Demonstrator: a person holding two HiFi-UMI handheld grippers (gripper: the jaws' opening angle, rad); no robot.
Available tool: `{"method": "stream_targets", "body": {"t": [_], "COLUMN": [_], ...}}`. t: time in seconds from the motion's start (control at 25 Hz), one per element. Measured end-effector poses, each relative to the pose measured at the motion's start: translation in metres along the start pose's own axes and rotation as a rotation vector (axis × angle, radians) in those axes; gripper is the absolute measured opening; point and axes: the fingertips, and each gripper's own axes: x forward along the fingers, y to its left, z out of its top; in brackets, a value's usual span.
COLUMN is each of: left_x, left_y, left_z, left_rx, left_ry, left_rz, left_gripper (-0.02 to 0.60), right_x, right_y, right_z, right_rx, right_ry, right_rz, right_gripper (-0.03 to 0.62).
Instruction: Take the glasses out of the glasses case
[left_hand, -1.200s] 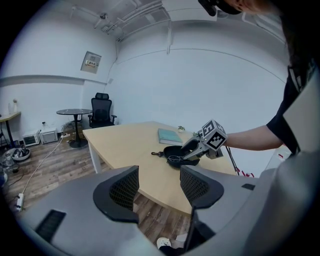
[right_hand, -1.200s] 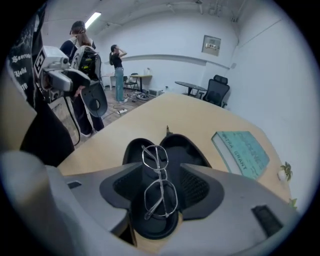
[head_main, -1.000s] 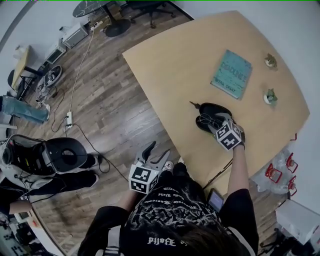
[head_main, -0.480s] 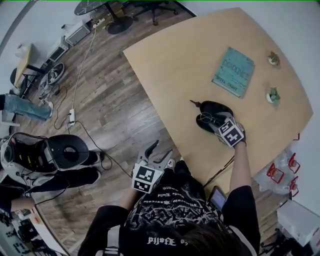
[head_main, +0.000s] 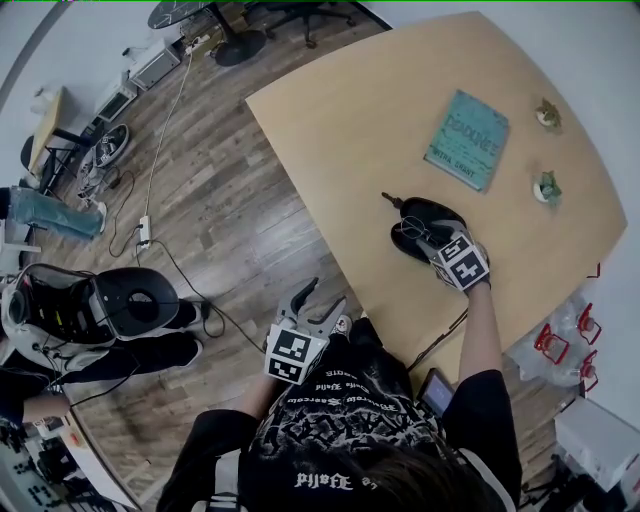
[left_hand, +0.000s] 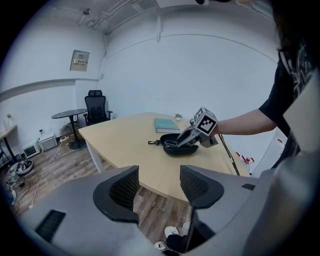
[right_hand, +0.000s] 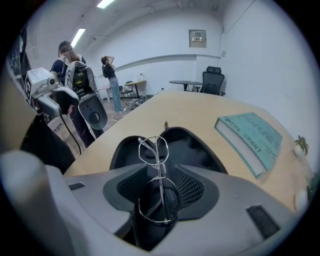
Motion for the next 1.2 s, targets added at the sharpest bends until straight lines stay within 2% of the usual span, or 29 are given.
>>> {"method": "stream_targets", "body": {"t": [0.68,0.92,1.2], "left_x": [-0.004,-0.007,-0.011], "left_y": [0.003,0.005,0.011], "left_z": [0.000,-0.001,-0.004], "left_rx": [-0.018,-0.035,-0.087], "left_ry": [-0.038,-0.057,-0.077], "left_rz": [0.002,0.005,0.014], "left_gripper": [0.264,0.264,0.264], "right_x": [-0.032,-0.049,-0.069], "right_y": [-0.002,0.002,0.006], "right_z": [0.009,0.016,0.024], "right_rx": [0.080,0.099,0.184], "right_ry": [-0.120,-0.194,-0.305], "right_rz": [-0.108,-0.151,-0.194], "right_gripper": [0.176,0.175,0.175]}}
